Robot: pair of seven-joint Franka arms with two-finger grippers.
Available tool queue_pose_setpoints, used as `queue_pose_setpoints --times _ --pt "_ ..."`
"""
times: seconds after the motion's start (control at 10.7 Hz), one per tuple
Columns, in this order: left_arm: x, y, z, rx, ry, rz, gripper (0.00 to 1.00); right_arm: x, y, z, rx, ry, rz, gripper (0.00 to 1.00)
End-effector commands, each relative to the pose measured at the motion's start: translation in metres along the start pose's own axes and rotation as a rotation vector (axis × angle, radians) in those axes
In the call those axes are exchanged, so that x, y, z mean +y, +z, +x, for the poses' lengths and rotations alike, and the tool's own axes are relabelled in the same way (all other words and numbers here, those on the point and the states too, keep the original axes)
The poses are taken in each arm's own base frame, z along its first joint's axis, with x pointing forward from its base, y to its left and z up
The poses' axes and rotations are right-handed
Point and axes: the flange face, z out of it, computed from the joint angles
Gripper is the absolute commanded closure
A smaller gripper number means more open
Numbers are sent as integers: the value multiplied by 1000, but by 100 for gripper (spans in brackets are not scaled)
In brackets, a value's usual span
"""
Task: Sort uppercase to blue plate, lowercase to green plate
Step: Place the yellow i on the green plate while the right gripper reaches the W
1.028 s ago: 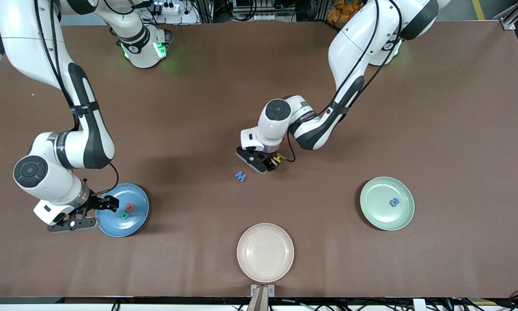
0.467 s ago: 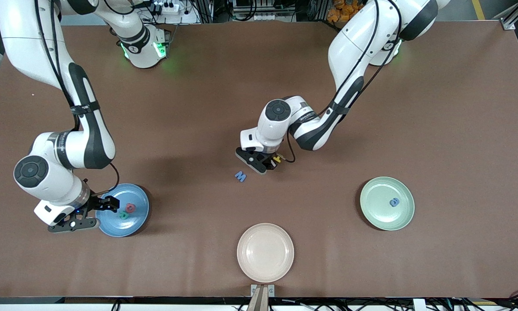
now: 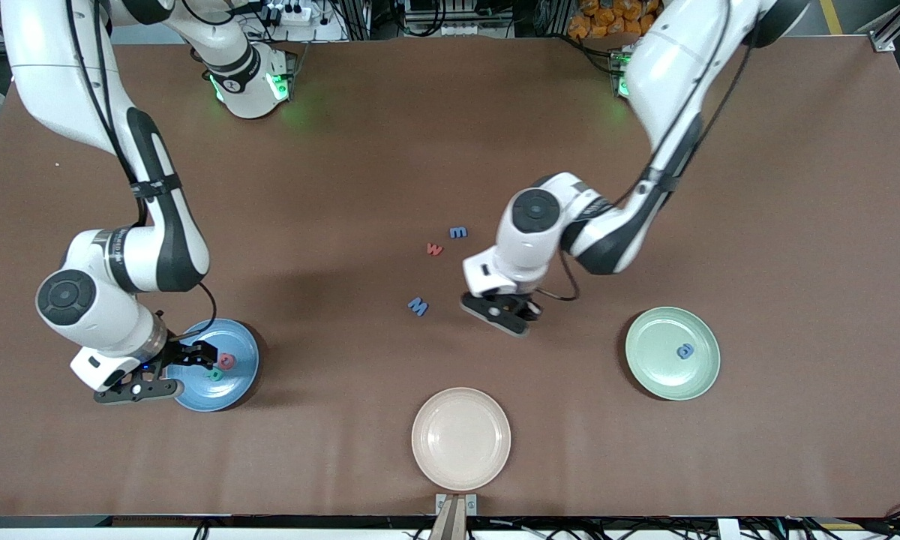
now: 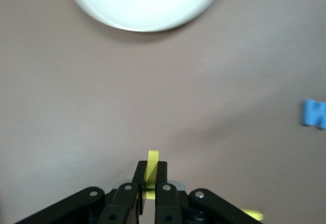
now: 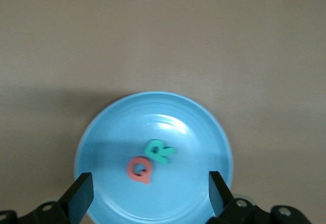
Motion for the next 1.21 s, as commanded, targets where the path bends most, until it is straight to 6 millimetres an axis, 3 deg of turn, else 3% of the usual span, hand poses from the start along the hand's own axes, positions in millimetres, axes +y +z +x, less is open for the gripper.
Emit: queue_pose_setpoints --times 0.0,0.19,0.28,0.65,0.84,0.93,1.12 --pt "-79 -29 -11 -107 -75 -12 100 -77 -6 -1 -13 90 8 0" --pt "-159 -19 -29 -210 -2 14 100 -138 -10 -11 -32 29 20 0" --pt "-188 -12 -37 -241 18 32 100 -167 -14 -17 -34 -18 47 0" --pt "-265 29 -64 -308 -53 86 100 -281 -20 -45 -36 -199 115 0" --pt "-273 41 -67 -315 -59 93 68 -346 -2 -69 -44 -338 115 0" --pt "-284 42 -70 -318 -74 103 53 -369 9 -77 -48 -370 114 0" --pt "-286 42 -69 -315 -74 109 16 -401 28 -82 -40 -428 120 0"
